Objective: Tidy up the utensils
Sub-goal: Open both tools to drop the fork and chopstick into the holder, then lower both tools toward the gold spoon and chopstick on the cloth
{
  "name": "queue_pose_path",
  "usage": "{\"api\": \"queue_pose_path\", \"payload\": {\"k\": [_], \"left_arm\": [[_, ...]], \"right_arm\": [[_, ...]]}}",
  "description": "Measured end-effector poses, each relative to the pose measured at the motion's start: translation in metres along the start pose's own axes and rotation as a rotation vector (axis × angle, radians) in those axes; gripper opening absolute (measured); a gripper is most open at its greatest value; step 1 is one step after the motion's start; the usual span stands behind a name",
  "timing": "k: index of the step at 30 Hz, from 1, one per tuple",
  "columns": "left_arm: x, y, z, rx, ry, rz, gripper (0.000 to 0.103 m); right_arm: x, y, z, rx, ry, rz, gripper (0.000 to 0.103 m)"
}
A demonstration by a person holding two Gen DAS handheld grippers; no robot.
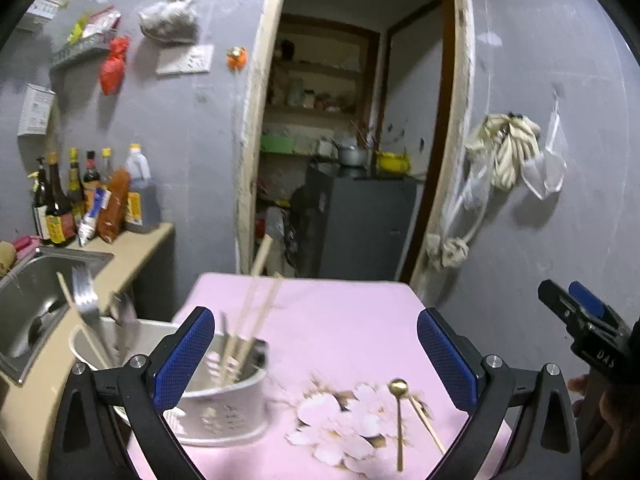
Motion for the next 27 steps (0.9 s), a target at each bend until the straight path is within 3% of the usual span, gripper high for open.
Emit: {"api": "queue_pose_path", "payload": {"k": [11, 17, 22, 27], "left_arm": [[-0.055, -0.054, 0.019, -0.054, 0.020, -0.144, 0.102], [-0.087, -0.081, 0.016, -0.060, 0.030, -0.250, 0.102], [-0.112, -0.096, 0.010, -0.049, 0.018, -0.340, 0.102], [-0.125, -0.100, 0.005, -0.049, 0.034, -0.380, 0.102]], "right_arm": [[-0.077, -0.024, 0.023, -0.033, 0.057, -0.186, 0.101], [-0.134, -0.041, 0.007, 0.024, 0.124, -0.363, 0.101], [-0.167, -0.045, -0.019, 0.096, 0.203, -0.439, 0.101], [-0.185, -0.052, -0.035, 0.074, 0.298, -0.498, 0.101]]}}
Point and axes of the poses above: each gripper's, at about its wrist camera, not at the fingertips, and y roughly against the way its jaws point, z to its right, x to its top, the point moved 8 cm from there along -y, roughly the way its jaws point, and after that the axes turned 13 degrees about -x, right-handed, at the moved point
